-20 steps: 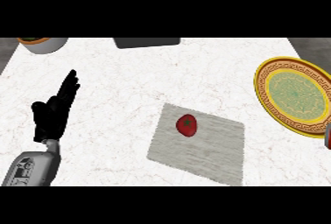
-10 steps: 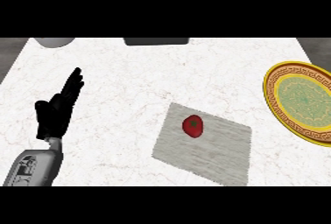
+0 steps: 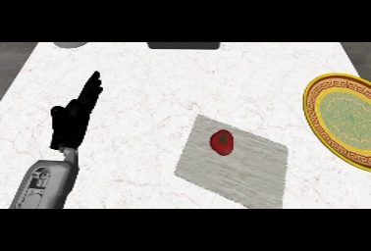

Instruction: Pick the can from the placemat and place it in the plate

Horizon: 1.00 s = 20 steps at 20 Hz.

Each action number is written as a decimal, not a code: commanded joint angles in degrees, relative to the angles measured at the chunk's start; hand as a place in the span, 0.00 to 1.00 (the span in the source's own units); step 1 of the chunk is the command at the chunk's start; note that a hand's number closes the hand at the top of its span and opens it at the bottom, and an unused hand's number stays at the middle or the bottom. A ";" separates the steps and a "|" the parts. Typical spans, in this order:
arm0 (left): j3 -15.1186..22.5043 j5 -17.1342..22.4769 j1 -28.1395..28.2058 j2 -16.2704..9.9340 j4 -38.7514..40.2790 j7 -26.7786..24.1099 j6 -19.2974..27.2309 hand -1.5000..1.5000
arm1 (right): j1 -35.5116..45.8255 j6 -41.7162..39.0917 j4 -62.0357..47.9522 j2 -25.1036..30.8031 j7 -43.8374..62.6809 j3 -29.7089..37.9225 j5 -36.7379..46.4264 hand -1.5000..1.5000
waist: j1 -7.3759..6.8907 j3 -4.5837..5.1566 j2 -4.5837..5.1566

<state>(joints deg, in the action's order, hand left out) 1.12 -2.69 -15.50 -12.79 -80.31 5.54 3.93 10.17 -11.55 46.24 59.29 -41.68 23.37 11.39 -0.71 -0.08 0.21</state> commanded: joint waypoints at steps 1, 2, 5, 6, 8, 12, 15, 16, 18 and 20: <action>-0.48 -0.06 0.12 -0.28 -0.09 -0.25 -1.10 0.50 | 8.44 -0.75 -4.76 -2.05 1.63 -4.52 3.37 1.00 | -0.49 0.03 0.04; 1.48 -2.11 0.32 1.61 -1.03 0.10 1.08 0.50 | 7.55 1.05 -0.39 -5.85 3.98 -6.22 3.82 1.00 | -0.23 0.06 -0.06; 0.93 -1.53 1.56 0.93 -1.79 0.61 -0.26 0.50 | 11.52 1.90 0.90 -9.86 7.78 -8.76 5.12 1.00 | -0.19 0.08 -0.12; -0.95 -0.08 -0.86 0.85 0.80 -0.41 -1.10 0.50 | 11.04 2.44 0.03 -10.52 6.35 -9.12 6.07 1.00 | 0.24 0.08 -0.09; -0.44 -0.95 -1.34 0.86 0.92 -0.25 -1.04 0.50 | 13.24 5.81 -1.93 -13.23 7.47 -12.11 9.83 1.00 | -0.14 0.05 0.03; -0.76 -0.85 -2.34 0.46 -1.85 2.95 -0.87 0.50 | 17.80 11.28 -5.44 -12.46 12.45 -16.75 18.54 1.00 | -0.79 0.04 0.10; -0.84 -1.36 -0.56 0.34 -2.04 1.73 -1.12 0.50 | 16.76 12.66 -10.26 -18.23 12.67 -16.73 18.55 1.00 | -0.20 0.03 -0.01; -1.66 -0.68 -1.96 0.99 2.76 -1.06 -1.65 0.50 | 19.13 11.00 -10.97 -18.71 15.56 -17.66 19.34 1.00 | -0.04 0.06 0.10; -1.29 -0.19 -2.05 0.28 -0.86 2.40 -2.50 0.50 | 23.01 11.16 -19.76 -19.45 13.75 -16.49 19.57 0.00 | -1.29 -0.06 0.38; -1.78 -0.77 -3.02 0.92 2.01 0.43 -1.75 0.50 | 24.53 10.55 -21.67 -22.42 13.53 -15.96 18.57 0.00 | -0.79 -0.03 0.37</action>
<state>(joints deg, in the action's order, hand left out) 0.41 -3.88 -17.07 -11.47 -79.93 6.12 2.81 31.40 -1.11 31.06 40.65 -28.25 7.20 29.65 -1.48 -0.08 0.46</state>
